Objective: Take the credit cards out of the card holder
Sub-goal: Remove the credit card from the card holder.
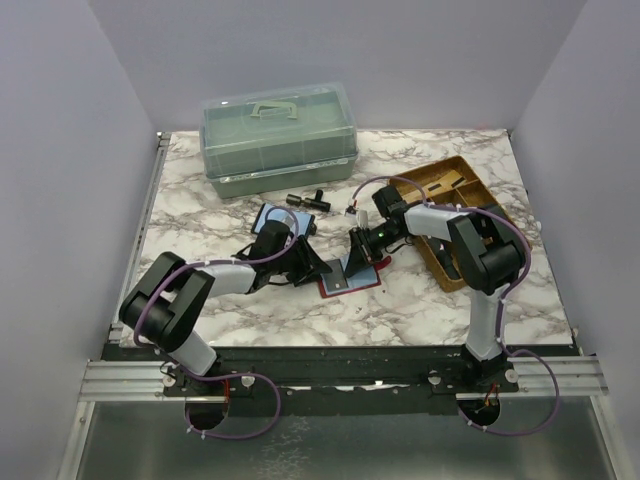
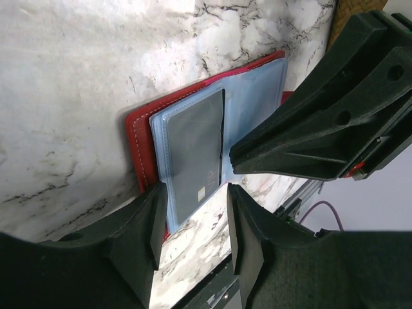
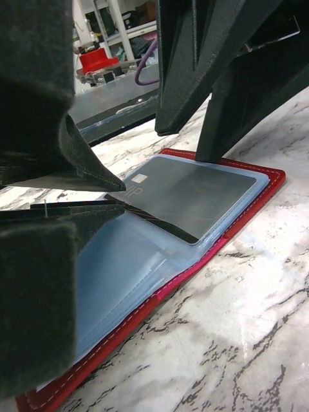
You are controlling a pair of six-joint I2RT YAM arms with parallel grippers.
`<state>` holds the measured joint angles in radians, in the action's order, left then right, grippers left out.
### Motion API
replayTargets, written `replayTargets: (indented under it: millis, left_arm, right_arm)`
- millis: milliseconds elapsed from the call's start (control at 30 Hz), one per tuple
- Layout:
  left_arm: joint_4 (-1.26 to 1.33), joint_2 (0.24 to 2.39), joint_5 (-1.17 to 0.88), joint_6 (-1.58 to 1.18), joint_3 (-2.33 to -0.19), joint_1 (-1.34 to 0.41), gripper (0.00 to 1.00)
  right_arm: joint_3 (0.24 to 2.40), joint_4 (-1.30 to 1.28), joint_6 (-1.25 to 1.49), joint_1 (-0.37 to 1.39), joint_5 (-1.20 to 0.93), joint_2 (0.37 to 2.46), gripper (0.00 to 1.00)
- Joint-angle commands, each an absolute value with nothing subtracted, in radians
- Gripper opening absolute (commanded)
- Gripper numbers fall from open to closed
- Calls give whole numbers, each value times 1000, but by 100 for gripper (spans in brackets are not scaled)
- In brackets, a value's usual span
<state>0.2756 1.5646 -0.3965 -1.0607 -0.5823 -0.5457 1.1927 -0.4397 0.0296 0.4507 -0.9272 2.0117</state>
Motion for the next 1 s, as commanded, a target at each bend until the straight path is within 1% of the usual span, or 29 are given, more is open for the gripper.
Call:
replayTargets:
  millis: [0,267,533,667,967]
  left_arm:
    - [262,1593,-418,-1036,-622,-554,47]
    - [261,1601,-428,-1035,-627,-556,45]
    - [267,1623,-467,-1020,-663,-557,39]
    - [270,1641,-478,-1025,-665,-557,38]
    - [160,1578,-360,-1002,-662,-558,47]
  right_arm:
    - [1218,-466,34,463,-896,2043,18]
    - [1226,-474,32,467,-886,2055,21]
    - [1231,-483,32,470,-867,2069,21]
    - [1235,-486,32,472,-867,2072,21]
    - [1230,-485,32,472,-862,2067,22]
